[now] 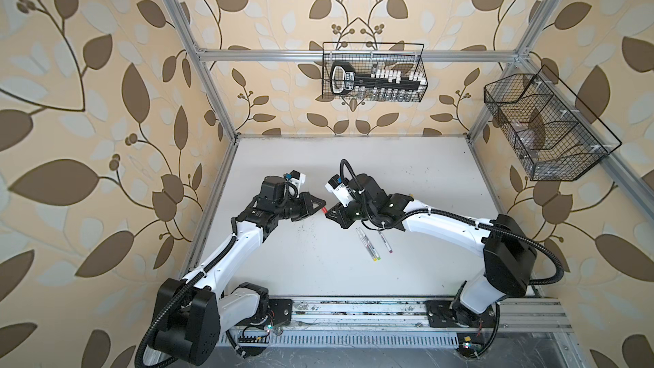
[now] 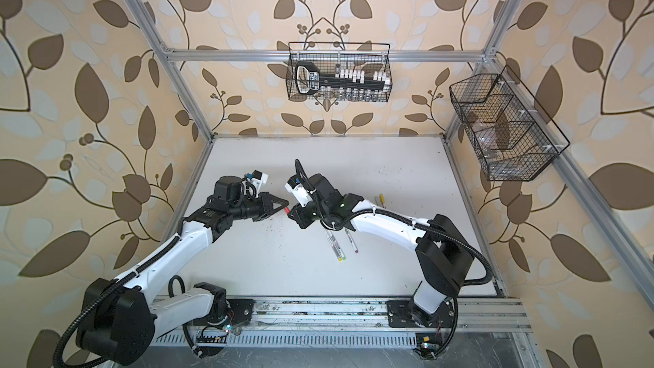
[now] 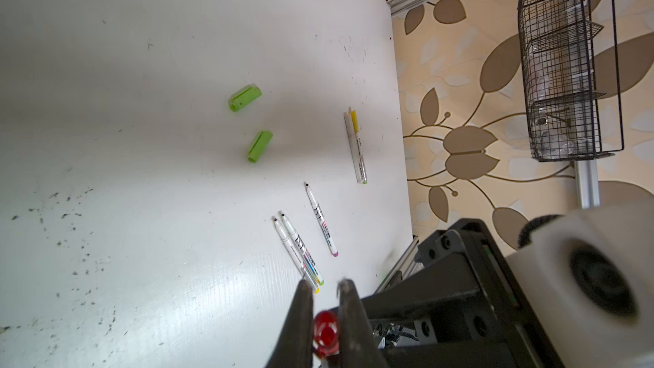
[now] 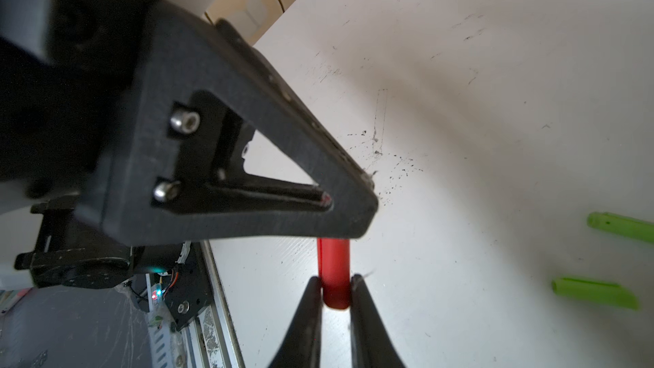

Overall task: Insert pens into pen caps
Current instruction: Pass a pen, then pick up a pen at the center of the table.

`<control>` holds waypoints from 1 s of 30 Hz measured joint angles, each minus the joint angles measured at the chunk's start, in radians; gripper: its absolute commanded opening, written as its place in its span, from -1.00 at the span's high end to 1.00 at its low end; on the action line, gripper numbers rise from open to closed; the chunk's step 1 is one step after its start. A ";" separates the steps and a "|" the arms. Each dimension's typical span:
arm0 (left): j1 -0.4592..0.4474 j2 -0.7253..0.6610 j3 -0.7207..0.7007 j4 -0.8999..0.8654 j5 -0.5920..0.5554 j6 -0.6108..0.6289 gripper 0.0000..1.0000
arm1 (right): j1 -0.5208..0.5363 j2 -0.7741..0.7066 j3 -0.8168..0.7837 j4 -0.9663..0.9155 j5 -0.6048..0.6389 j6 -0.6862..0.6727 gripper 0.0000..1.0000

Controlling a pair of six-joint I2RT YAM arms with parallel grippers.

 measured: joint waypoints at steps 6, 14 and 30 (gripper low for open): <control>0.000 0.000 0.000 -0.010 -0.006 0.005 1.00 | -0.021 -0.031 -0.077 -0.009 0.013 0.023 0.28; 0.000 0.000 0.000 -0.017 -0.027 0.009 1.00 | -0.138 -0.164 -0.283 -0.127 0.157 0.066 0.09; 0.000 0.010 0.000 -0.016 -0.027 0.010 1.00 | -0.104 -0.104 -0.347 -0.370 0.485 0.105 0.24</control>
